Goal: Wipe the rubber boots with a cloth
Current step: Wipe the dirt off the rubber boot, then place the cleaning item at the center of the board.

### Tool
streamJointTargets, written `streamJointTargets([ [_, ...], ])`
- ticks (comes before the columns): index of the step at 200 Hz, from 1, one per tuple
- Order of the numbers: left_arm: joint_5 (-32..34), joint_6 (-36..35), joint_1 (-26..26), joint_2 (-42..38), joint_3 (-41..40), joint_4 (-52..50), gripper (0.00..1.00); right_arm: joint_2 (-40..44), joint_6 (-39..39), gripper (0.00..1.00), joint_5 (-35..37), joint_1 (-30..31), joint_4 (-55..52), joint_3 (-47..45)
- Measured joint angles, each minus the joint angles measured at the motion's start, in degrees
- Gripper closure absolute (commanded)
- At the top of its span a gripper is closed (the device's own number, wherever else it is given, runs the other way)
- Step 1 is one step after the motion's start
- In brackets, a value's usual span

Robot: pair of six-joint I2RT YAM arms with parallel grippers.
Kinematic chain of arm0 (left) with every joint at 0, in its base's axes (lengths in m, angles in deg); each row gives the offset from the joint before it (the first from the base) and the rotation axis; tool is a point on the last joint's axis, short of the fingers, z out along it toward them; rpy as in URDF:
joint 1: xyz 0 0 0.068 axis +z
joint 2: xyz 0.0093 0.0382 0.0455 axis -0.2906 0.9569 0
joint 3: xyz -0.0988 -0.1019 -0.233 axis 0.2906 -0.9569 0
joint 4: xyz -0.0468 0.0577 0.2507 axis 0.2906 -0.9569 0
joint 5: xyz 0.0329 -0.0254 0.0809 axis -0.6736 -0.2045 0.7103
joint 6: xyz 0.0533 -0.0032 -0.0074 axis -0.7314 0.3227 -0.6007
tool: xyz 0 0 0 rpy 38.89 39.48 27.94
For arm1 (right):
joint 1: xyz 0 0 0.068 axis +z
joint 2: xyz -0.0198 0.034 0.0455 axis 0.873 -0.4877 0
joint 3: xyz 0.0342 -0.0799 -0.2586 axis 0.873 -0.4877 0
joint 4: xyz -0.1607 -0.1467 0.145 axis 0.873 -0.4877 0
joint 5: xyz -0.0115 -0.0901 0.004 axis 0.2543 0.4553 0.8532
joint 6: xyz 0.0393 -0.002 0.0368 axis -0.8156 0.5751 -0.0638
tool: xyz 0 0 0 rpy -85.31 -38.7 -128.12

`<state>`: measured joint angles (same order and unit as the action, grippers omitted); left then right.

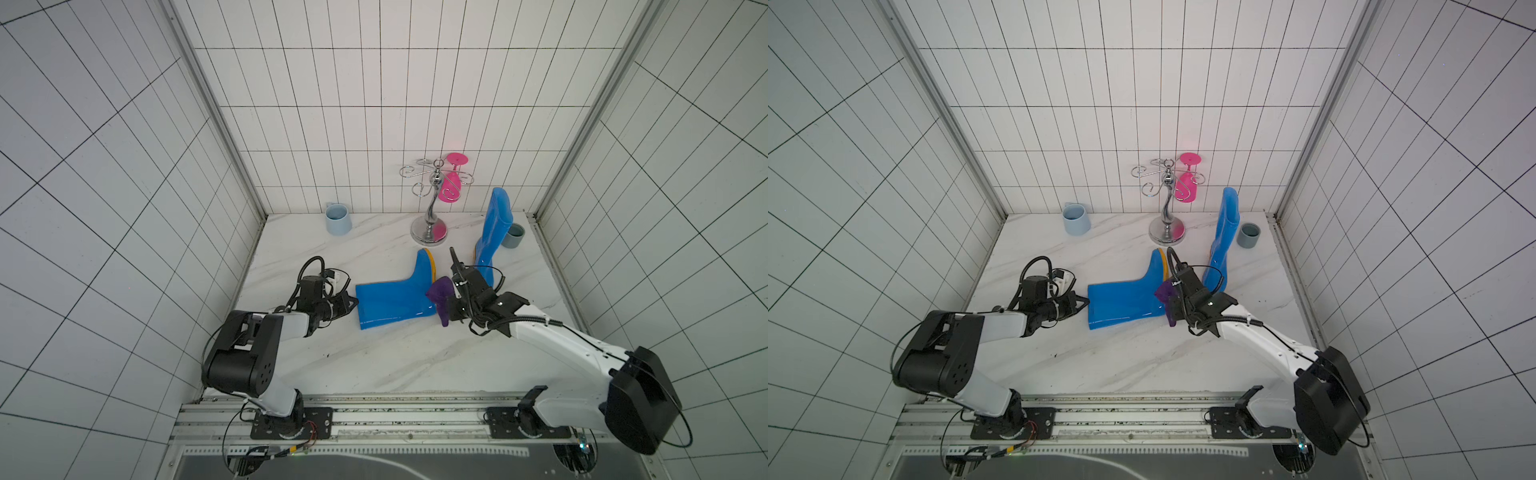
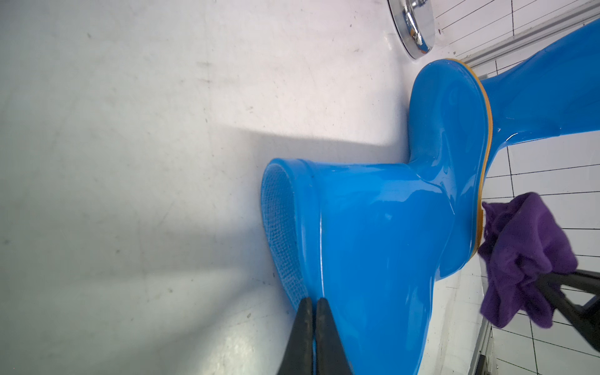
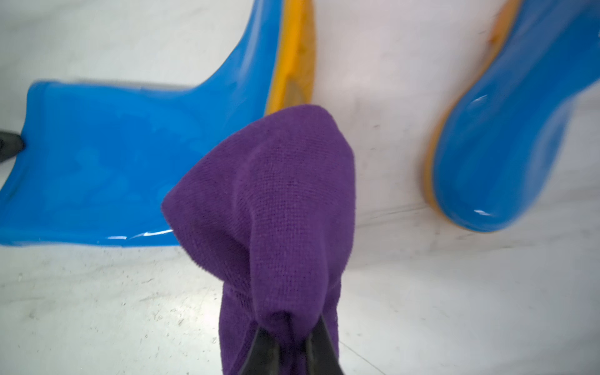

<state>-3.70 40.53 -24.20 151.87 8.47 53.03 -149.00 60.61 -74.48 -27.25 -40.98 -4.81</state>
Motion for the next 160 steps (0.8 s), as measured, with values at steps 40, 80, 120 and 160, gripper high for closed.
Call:
streamJointTargets([
  [40, 0.09, 0.00, 0.00, -1.09, 0.00, -0.85, 1.00, 7.91, -0.15, 1.00, -0.02, -10.19, -2.27, -2.82],
  [80, 0.55, 0.00, 0.13, -1.70, 0.00, -1.29, 1.00, 6.43, -1.55, 1.00, -1.88, -16.65, -4.00, -4.00],
  [120, 0.63, -0.02, 0.13, -2.10, 0.00, -1.49, 1.00, 5.55, -4.59, 1.00, -5.57, -22.88, -2.78, -8.66],
  [160, 0.72, -0.04, 0.13, -2.12, 0.00, -1.68, 1.00, 8.87, -8.74, 1.00, -6.95, -25.49, -1.33, -14.23],
])
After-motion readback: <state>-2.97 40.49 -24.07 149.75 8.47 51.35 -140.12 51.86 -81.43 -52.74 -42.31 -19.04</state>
